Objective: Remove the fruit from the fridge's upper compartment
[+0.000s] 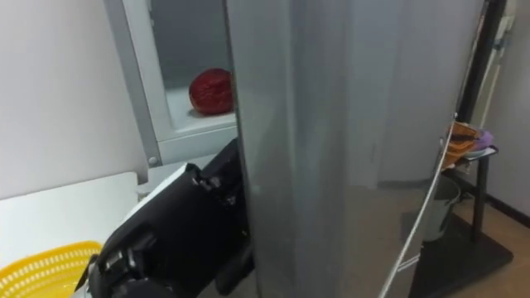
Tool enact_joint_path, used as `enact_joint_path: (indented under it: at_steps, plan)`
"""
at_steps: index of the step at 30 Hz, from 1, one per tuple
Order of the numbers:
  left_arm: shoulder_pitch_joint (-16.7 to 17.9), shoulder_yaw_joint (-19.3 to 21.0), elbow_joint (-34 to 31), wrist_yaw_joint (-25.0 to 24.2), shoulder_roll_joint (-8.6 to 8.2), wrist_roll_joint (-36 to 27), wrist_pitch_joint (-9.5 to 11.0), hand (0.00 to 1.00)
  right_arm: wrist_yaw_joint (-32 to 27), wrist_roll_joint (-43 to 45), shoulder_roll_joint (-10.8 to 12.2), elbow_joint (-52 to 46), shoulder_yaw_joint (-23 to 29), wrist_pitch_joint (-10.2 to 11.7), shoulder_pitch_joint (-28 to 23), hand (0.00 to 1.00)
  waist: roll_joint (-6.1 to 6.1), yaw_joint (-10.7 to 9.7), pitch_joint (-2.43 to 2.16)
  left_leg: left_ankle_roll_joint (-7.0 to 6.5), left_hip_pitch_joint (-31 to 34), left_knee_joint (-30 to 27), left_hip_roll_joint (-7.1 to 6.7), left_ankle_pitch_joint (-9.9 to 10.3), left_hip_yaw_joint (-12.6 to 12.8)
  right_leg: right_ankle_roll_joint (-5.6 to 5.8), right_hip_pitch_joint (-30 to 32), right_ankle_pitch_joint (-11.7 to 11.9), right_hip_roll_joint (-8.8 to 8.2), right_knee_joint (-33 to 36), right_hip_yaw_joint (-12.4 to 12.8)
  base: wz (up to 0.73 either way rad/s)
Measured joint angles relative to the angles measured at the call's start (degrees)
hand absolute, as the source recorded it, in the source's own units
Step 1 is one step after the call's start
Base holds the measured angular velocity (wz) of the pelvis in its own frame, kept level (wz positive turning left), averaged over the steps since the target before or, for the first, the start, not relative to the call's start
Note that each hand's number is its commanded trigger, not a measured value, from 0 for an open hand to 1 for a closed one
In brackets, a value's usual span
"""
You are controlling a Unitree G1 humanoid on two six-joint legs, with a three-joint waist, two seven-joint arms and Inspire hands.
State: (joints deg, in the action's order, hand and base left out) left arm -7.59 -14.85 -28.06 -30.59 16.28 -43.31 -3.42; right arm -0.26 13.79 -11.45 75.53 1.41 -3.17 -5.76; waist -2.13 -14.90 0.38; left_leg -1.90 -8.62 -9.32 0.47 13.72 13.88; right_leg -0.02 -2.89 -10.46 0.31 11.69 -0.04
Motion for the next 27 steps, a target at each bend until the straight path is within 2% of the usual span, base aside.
enact_joint_path:
  at_steps: [3, 14, 27]
  plan:
    - [-0.7, -0.8, 0.0, -0.1, 0.01, 0.0, 0.0, 0.0, 0.0, -0.3, 0.0, 0.0, 0.5, 0.0, -0.1, 0.0, -0.24, -0.7, -0.02, -0.41, -0.2, 0.7, 0.17, 0.3, 0.2, 0.01, 0.1, 0.0, 0.36, 0.1, 0.2, -0.03]
    - [-2.9, -2.8, 0.0, -1.4, 0.02, 0.0, 0.0, 0.0, -1.0, -0.4, -0.8, -0.1, 0.6, 0.1, 0.1, 0.0, -0.35, -0.8, -0.08, -0.45, -0.1, 0.7, 0.48, 0.3, 0.9, -0.07, 0.0, 0.6, 0.8, 0.1, 1.1, -0.04]
    - [-3.1, -3.6, 0.0, -1.4, -0.38, 0.0, 0.0, 0.0, -1.7, -0.7, -0.9, -0.2, 0.6, 0.1, 0.2, 0.0, -0.31, -0.9, -0.03, -0.38, -1.0, 1.1, 0.55, 0.4, 1.7, -0.08, 0.1, 0.6, 0.97, 0.0, 1.6, -0.02]
